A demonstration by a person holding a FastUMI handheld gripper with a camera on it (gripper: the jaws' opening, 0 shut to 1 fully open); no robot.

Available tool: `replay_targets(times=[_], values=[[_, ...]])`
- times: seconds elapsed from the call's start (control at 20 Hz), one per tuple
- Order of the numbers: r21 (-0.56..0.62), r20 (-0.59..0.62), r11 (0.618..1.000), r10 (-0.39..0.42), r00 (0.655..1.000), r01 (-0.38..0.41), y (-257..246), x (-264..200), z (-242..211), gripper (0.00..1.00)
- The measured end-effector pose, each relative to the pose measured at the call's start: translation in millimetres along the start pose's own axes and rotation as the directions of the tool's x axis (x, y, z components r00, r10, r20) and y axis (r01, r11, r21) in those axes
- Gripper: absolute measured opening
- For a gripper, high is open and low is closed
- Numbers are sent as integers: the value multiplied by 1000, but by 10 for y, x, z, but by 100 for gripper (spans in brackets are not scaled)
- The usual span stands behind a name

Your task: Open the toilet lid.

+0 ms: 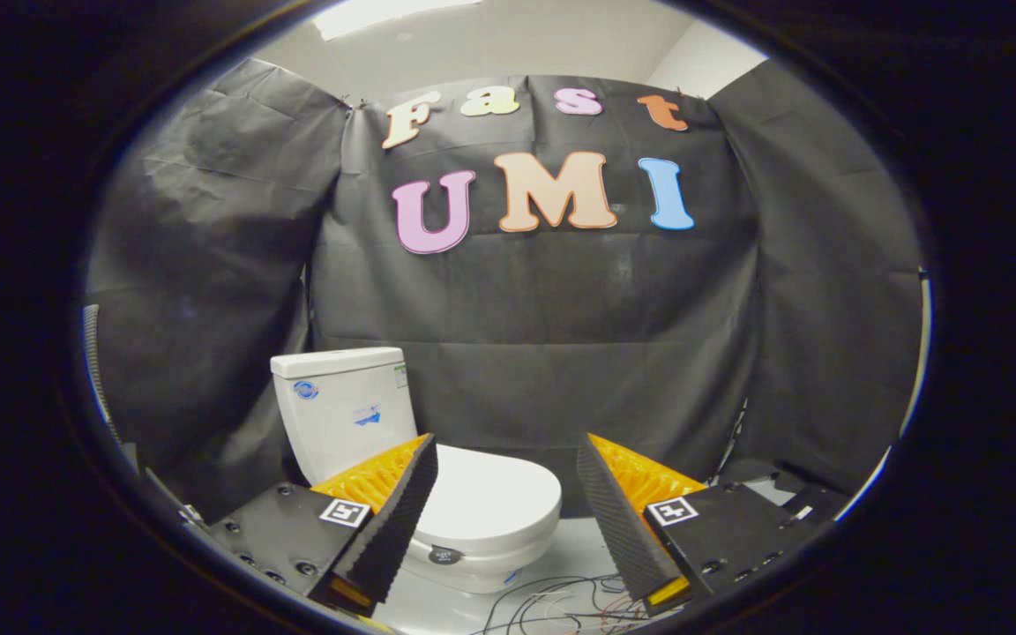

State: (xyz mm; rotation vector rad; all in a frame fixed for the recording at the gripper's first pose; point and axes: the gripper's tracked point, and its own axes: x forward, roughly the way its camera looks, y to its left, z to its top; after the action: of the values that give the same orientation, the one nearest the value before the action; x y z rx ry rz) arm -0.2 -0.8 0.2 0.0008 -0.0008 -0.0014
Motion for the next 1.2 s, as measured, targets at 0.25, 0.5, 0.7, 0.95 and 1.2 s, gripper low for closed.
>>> replay_targets(times=[0.25, 0.5, 0.7, 0.95, 1.2], values=[[0, 0, 1000, 1, 1000, -1, 1, -1, 5, 98], [0, -1, 1000, 1, 1000, -1, 4, -1, 1, 98], [-1, 0, 1000, 1, 1000, -1, 5, 1, 2, 98], [-1, 0, 1000, -1, 1000, 1, 1, -3, 7, 98], [-2, 0, 1000, -4, 1000, 4, -1, -1, 2, 98]])
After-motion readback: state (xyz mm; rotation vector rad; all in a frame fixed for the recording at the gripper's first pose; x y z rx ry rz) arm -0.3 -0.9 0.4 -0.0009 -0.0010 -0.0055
